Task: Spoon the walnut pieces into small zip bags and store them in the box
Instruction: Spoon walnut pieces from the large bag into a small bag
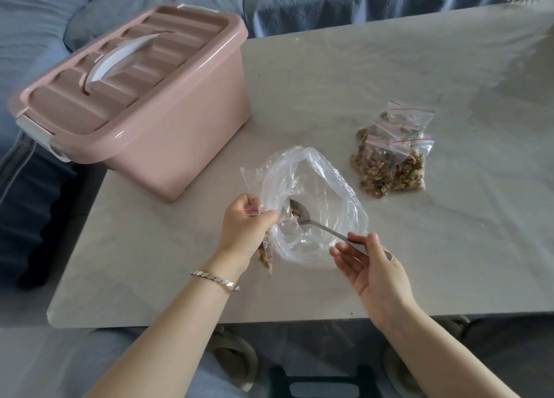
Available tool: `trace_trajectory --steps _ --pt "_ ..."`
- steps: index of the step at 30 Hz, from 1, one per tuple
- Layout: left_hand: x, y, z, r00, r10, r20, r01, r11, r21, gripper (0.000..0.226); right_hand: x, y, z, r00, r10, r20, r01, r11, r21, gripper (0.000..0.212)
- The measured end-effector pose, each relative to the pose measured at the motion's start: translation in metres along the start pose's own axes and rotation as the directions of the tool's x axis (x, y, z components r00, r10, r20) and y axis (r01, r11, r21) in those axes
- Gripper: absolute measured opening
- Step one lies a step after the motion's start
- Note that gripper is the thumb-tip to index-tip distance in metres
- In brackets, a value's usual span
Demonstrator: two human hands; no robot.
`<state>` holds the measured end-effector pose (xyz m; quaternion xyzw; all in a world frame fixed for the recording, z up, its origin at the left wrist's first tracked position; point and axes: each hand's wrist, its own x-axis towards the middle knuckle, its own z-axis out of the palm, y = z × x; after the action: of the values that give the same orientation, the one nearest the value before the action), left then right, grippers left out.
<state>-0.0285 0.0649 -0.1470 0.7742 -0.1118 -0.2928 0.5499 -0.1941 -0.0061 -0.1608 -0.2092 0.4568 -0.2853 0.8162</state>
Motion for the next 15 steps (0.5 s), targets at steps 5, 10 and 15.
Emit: trace_trajectory --steps 5,10,15 --pt "0.009 -0.001 -0.007 0.998 -0.054 -0.032 0.059 0.977 0.206 0.017 0.0 -0.029 -0.009 0.997 -0.07 0.02 0.071 0.995 -0.075 0.036" --pt "0.003 0.005 -0.005 0.999 0.023 -0.043 -0.006 0.932 0.362 0.02 -0.004 -0.058 -0.014 0.973 -0.222 0.064 0.231 0.935 -0.268 0.036" --pt "-0.02 0.013 -0.018 0.94 0.237 -0.246 -0.204 0.967 0.15 0.027 -0.005 -0.08 -0.011 0.943 -0.315 0.102 0.33 0.866 -0.376 0.037"
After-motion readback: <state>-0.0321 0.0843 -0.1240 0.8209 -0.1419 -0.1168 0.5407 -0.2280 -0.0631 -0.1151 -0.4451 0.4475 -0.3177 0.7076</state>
